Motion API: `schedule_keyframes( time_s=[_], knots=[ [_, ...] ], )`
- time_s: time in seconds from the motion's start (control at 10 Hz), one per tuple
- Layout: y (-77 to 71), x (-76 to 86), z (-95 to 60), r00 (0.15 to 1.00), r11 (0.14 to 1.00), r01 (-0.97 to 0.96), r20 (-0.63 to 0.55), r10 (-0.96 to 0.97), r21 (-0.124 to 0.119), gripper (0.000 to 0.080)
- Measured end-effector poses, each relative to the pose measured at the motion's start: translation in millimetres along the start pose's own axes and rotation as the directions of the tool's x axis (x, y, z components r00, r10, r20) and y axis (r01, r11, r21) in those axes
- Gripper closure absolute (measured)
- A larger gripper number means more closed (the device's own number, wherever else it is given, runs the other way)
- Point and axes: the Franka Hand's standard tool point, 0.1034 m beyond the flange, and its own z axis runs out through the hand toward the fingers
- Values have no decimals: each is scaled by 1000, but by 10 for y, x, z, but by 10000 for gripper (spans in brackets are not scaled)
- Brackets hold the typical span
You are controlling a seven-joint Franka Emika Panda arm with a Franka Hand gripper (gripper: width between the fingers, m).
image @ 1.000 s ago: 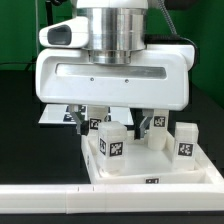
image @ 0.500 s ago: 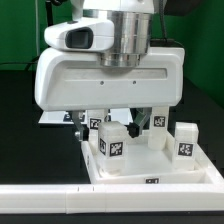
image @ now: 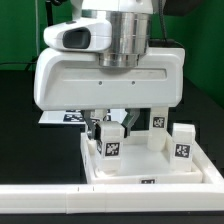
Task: Assemble square table
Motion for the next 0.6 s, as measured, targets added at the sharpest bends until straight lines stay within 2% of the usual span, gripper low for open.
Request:
schedule_keyframes(
  time_s=[0.2, 0.3, 0.5, 0.6],
  knots=[
    [-5, 0, 14, 972, 972, -233, -3, 233, 6, 512],
    [-18, 8, 18, 932, 932, -363, -10, 363, 11, 512],
    [-38, 19, 23, 795, 795, -606, -14, 607, 34, 512],
    [-52, 21, 25, 686, 685, -727, -2, 728, 48, 512]
  ],
)
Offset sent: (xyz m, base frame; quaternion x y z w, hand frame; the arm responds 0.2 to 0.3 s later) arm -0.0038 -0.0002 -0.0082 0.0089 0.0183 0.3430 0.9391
